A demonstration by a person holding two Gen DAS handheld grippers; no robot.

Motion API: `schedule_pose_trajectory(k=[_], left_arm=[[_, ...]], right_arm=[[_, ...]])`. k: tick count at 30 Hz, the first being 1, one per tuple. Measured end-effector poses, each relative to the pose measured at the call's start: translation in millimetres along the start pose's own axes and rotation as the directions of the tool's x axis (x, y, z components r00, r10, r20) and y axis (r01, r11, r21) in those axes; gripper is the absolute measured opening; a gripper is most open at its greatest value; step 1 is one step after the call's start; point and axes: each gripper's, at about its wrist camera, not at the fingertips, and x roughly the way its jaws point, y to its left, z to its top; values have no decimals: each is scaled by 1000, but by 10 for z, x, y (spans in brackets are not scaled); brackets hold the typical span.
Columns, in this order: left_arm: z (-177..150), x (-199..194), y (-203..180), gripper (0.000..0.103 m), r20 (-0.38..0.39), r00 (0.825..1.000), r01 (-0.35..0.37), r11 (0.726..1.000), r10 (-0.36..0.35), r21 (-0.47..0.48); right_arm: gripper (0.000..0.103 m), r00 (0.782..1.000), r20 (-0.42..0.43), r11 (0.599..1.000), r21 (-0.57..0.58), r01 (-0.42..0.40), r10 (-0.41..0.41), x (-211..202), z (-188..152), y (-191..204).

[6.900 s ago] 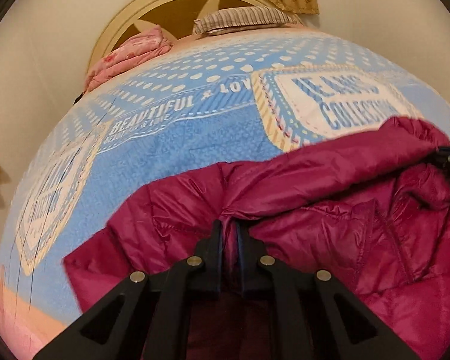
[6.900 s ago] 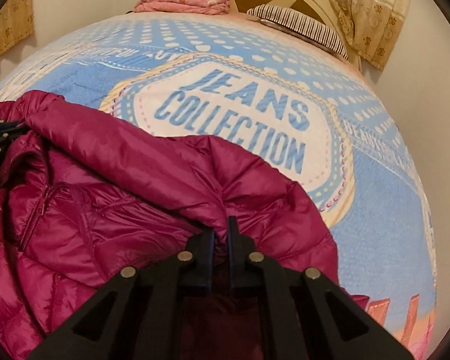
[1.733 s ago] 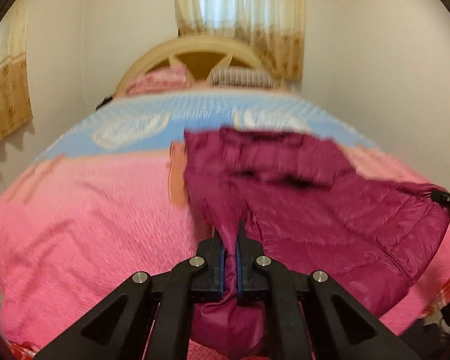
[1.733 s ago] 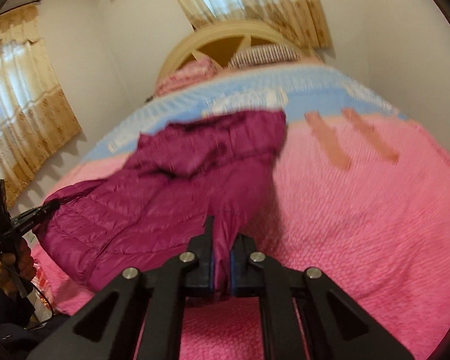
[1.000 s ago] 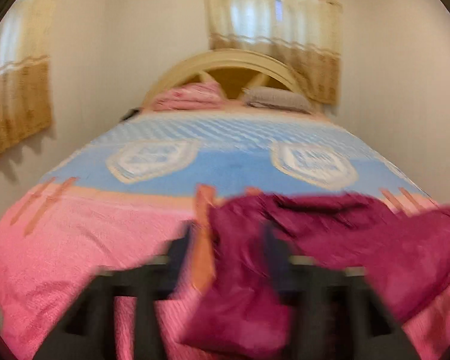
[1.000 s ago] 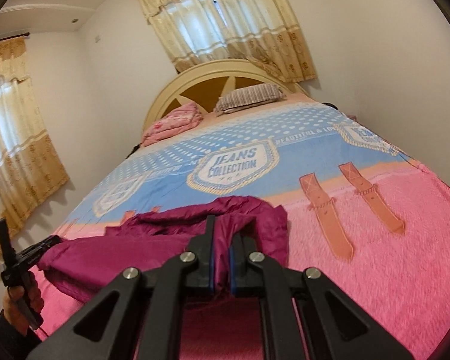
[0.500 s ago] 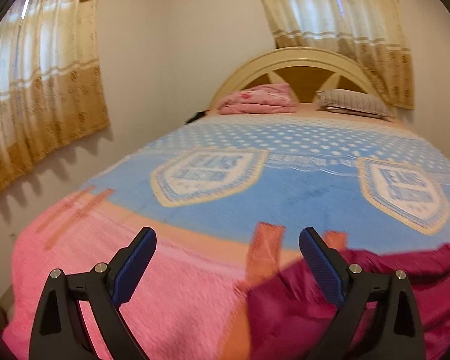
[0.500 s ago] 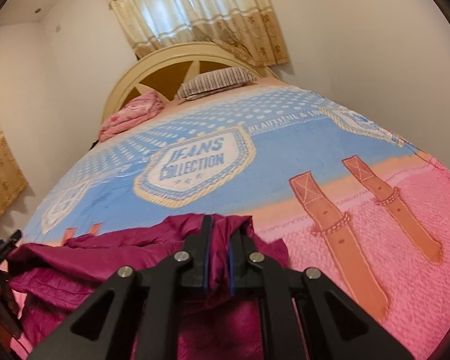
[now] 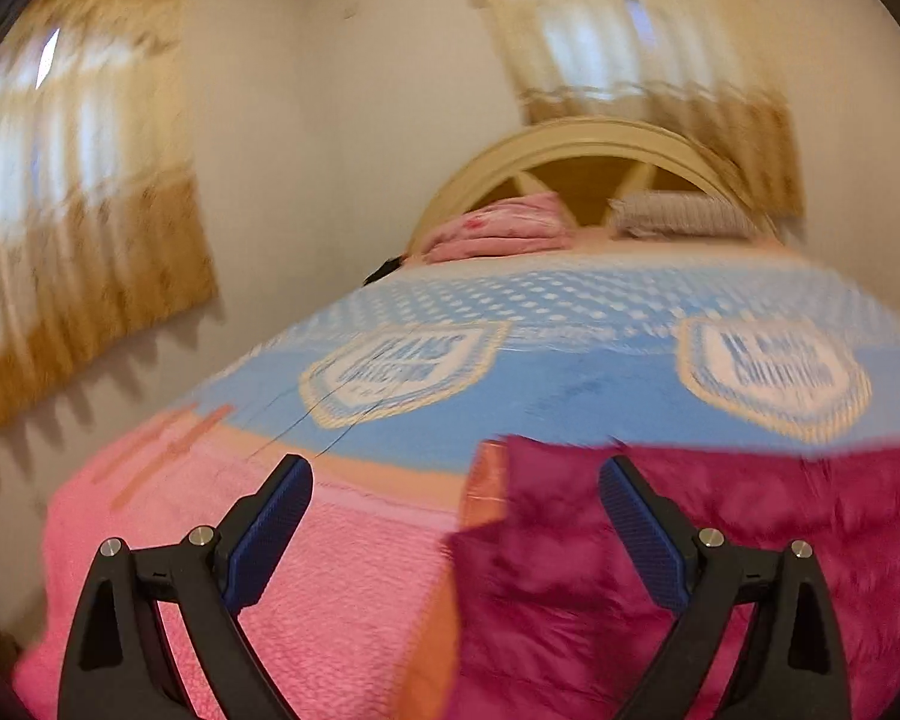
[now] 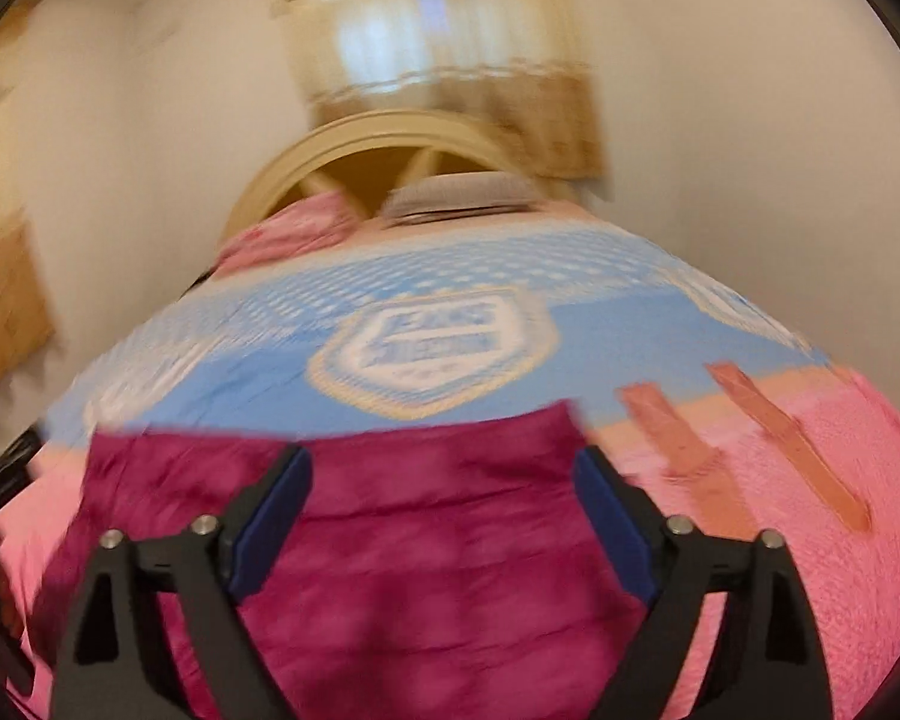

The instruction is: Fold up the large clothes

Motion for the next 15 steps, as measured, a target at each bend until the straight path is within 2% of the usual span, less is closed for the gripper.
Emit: schedule_pose_trajectory(k=[3, 5, 6, 8, 10, 12, 15], left_arm=[[-70, 46, -308, 97, 13, 1000, -20, 996, 19, 88], [-129, 189, -419, 97, -14, 999, -46, 993, 48, 110], [-161, 315, -458, 97, -51, 997, -50, 992, 57, 118], [-240, 563, -481, 97, -133, 988, -60, 991, 76, 118], [-328, 819, -468, 97, -227, 972, -47, 995, 65, 85], [-364, 926, -476, 97, -264, 963, -35, 997, 50, 64], [-369, 1004, -526, 97, -272, 961, -38, 997, 54, 63]], right_arm=[[92, 1000, 0, 993, -120, -11, 11, 106, -86, 332], [92, 1000, -23, 987, -161, 3, -6, 261, -154, 421], [92, 999, -34, 986, -167, 9, -15, 338, -174, 417], [91, 995, -87, 985, -166, 37, -52, 552, -247, 362], [91, 989, -129, 989, -139, 49, -67, 697, -311, 274], [91, 985, -155, 992, -108, 60, -76, 804, -367, 180], [91, 981, -181, 996, -69, 55, -66, 895, -388, 107]])
